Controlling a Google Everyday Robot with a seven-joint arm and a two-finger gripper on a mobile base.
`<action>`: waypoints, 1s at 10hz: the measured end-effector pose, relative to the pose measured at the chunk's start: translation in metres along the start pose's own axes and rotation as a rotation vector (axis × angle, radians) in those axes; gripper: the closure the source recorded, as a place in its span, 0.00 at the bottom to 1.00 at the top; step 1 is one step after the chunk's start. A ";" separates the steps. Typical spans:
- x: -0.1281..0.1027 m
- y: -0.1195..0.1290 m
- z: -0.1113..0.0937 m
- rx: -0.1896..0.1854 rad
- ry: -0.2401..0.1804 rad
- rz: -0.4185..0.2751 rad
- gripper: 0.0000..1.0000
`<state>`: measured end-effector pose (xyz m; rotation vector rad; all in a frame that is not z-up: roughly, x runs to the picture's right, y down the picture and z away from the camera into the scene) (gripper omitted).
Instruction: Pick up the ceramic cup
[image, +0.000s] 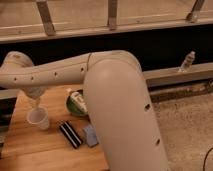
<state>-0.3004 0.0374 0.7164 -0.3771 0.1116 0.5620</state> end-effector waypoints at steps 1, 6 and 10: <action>0.000 0.002 0.000 -0.009 -0.009 0.000 0.20; -0.032 0.023 0.004 -0.199 -0.217 -0.020 0.20; -0.042 0.037 0.018 -0.214 -0.177 -0.054 0.20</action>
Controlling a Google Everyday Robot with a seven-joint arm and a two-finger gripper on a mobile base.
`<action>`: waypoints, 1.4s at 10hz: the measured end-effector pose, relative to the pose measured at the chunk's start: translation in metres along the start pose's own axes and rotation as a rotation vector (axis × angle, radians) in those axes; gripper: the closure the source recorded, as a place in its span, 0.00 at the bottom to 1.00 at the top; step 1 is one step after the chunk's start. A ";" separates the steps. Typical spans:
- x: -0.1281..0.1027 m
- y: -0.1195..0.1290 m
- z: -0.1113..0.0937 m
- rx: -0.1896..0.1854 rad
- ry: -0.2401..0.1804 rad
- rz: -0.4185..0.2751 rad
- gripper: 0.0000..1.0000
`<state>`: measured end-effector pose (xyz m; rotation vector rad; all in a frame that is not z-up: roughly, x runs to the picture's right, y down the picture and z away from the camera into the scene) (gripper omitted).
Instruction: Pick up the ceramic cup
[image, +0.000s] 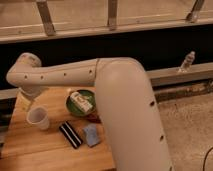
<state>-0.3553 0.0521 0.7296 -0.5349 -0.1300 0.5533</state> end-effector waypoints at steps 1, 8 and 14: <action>0.001 0.003 0.007 0.002 0.022 -0.005 0.20; 0.031 -0.009 0.086 -0.079 0.130 0.038 0.27; 0.031 -0.003 0.088 -0.113 0.112 0.000 0.88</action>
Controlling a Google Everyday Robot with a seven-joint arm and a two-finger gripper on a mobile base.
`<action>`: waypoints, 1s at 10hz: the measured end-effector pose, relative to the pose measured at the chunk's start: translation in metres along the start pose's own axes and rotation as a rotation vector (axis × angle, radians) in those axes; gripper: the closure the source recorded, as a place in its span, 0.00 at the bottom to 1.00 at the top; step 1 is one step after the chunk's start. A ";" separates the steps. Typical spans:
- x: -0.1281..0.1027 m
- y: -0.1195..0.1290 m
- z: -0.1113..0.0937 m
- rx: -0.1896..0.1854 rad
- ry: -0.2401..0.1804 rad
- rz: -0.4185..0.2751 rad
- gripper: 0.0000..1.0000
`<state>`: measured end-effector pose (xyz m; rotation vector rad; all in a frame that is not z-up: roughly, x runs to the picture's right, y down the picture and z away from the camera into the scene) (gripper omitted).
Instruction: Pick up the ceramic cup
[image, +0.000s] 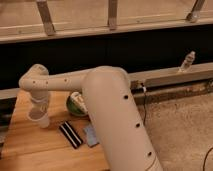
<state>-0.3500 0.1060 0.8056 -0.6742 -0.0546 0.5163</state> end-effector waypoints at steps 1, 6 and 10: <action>0.000 0.001 -0.001 -0.002 -0.003 -0.003 0.96; -0.010 0.008 -0.045 0.090 -0.106 0.026 1.00; -0.024 0.002 -0.138 0.200 -0.252 0.038 1.00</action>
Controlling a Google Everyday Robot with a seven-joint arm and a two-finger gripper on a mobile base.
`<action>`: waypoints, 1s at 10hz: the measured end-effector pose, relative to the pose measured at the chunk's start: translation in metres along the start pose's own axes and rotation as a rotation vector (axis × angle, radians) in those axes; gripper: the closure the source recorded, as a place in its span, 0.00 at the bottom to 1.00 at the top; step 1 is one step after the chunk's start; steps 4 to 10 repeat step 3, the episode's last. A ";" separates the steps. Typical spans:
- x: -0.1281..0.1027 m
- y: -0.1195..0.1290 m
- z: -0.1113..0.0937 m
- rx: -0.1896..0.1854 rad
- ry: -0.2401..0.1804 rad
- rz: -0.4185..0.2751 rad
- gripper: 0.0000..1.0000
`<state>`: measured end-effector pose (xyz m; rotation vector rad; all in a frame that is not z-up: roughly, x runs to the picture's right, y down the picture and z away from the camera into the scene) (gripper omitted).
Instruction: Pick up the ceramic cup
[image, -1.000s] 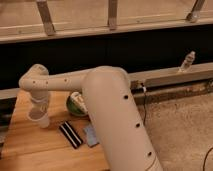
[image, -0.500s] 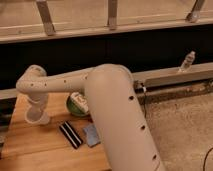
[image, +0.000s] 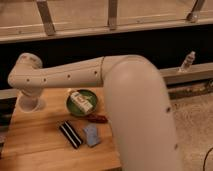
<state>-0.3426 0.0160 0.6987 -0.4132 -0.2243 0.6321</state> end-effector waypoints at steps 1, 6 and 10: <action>-0.007 -0.012 -0.023 0.023 -0.059 0.019 1.00; -0.011 -0.030 -0.047 0.032 -0.124 0.048 1.00; -0.011 -0.030 -0.047 0.032 -0.124 0.048 1.00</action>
